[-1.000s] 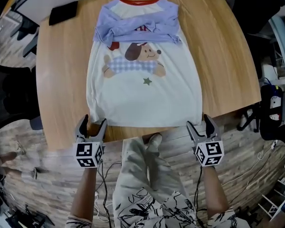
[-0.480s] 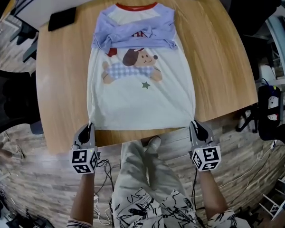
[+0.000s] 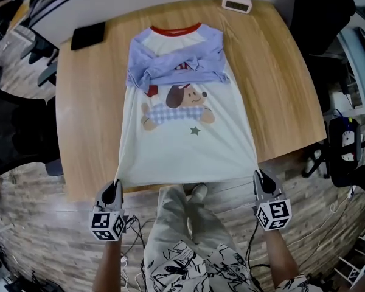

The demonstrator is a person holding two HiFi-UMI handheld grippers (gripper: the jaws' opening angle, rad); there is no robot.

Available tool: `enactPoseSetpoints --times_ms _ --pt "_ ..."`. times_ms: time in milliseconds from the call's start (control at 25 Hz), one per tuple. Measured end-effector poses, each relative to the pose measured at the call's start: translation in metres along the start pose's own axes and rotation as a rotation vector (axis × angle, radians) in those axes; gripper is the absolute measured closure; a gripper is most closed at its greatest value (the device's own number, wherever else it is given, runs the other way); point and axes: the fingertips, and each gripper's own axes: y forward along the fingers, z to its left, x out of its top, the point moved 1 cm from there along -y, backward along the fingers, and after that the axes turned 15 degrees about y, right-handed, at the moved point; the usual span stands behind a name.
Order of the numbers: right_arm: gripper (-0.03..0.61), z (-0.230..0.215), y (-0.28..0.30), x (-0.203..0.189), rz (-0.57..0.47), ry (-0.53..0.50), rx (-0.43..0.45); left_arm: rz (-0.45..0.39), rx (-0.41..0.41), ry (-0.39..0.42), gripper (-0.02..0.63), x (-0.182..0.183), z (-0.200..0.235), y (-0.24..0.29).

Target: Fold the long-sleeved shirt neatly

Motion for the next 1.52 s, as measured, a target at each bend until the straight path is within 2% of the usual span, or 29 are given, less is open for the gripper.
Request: enactPoseSetpoints --times_ms 160,320,520,680,880,1080,1520 --pt "0.543 -0.007 -0.025 -0.008 0.011 -0.019 -0.002 0.0 -0.002 -0.018 0.6 -0.008 -0.013 -0.025" --pt "0.543 -0.007 -0.039 0.003 -0.014 -0.02 0.0 -0.032 0.006 -0.028 0.6 0.006 -0.016 -0.04" --pt "0.543 -0.001 -0.034 0.048 -0.084 -0.032 0.006 -0.113 0.016 -0.003 0.6 0.053 0.001 -0.042" --pt "0.543 0.004 -0.022 0.102 -0.131 -0.026 0.027 -0.196 0.004 -0.028 0.6 0.102 0.022 -0.034" --pt "0.543 0.003 0.02 0.183 -0.141 -0.026 0.074 -0.271 0.002 -0.01 0.6 0.17 0.062 0.004" --pt "0.543 0.0 0.076 0.251 -0.101 -0.081 0.092 -0.273 -0.001 -0.008 0.6 0.22 0.101 0.056" --pt "0.543 -0.031 0.196 0.321 -0.02 -0.067 0.097 -0.218 -0.04 0.007 0.6 0.28 0.157 0.163"
